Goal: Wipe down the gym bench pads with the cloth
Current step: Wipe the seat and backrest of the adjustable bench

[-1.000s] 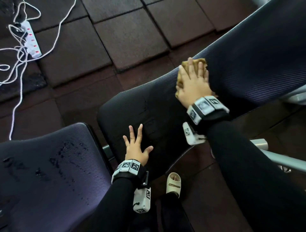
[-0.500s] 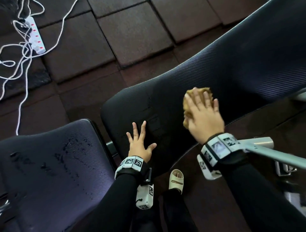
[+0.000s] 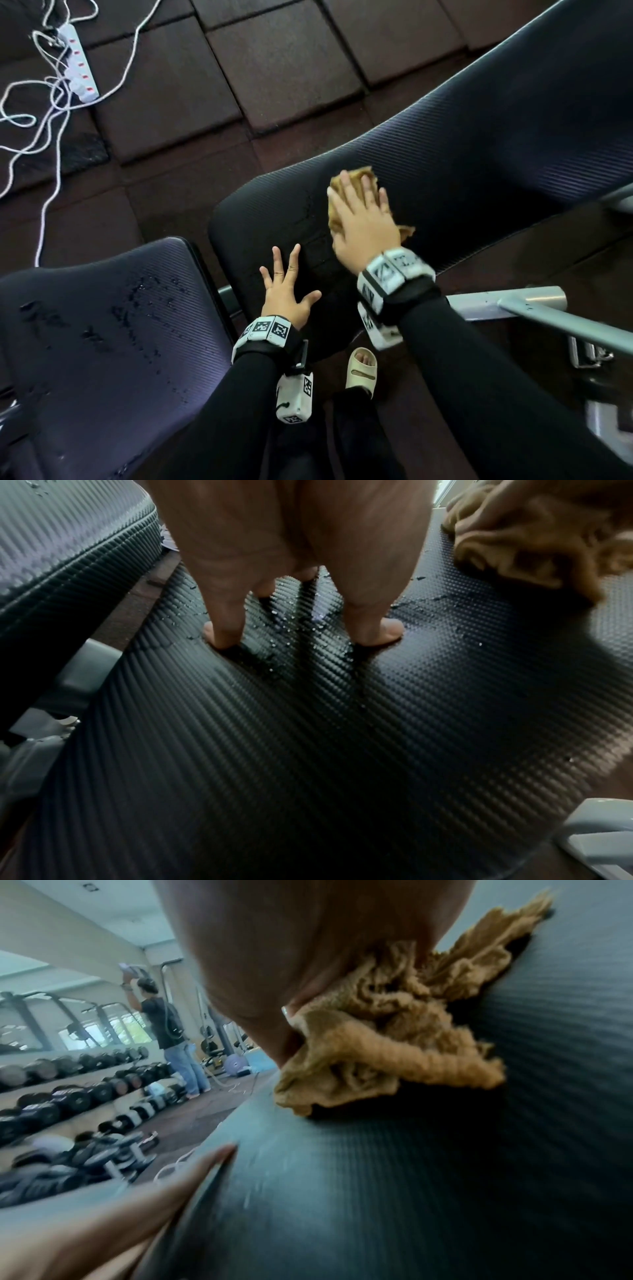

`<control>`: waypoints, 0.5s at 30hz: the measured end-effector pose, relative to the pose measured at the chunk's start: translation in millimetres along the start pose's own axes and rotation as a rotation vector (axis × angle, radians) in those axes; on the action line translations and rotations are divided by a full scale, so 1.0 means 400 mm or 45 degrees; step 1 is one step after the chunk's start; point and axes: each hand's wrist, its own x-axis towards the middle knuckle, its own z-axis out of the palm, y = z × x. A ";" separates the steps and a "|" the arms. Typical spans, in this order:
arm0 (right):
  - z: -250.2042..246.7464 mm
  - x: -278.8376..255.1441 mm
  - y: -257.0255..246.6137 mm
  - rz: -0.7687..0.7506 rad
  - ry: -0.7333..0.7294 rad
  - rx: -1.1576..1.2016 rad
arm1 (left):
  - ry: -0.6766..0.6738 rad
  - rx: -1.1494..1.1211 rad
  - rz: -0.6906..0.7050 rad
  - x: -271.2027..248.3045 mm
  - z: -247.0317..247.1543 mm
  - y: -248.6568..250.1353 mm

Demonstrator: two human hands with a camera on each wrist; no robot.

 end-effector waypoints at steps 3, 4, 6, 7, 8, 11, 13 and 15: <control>0.064 -0.149 0.006 -0.057 -0.052 -0.002 | 0.020 0.017 -0.009 -0.002 0.000 0.002; 0.082 -0.193 0.009 -0.059 -0.080 -0.005 | 0.026 0.028 -0.011 -0.005 -0.001 0.004; 0.110 -0.266 0.013 -0.049 -0.138 -0.002 | 0.051 0.045 0.000 -0.013 -0.004 0.012; 0.119 -0.292 0.015 -0.053 -0.156 0.002 | 0.071 0.044 0.008 -0.020 -0.006 0.017; 0.123 -0.309 0.017 -0.070 -0.156 0.013 | 0.098 0.041 0.017 -0.027 -0.008 0.021; 0.095 -0.315 0.037 -0.134 0.034 0.190 | 0.261 0.064 0.054 -0.062 0.006 0.047; 0.069 -0.290 0.065 -0.138 0.291 0.287 | 0.435 0.042 0.154 -0.109 0.041 0.081; 0.045 -0.248 0.103 -0.107 0.533 0.264 | 0.507 0.015 0.269 -0.165 0.094 0.123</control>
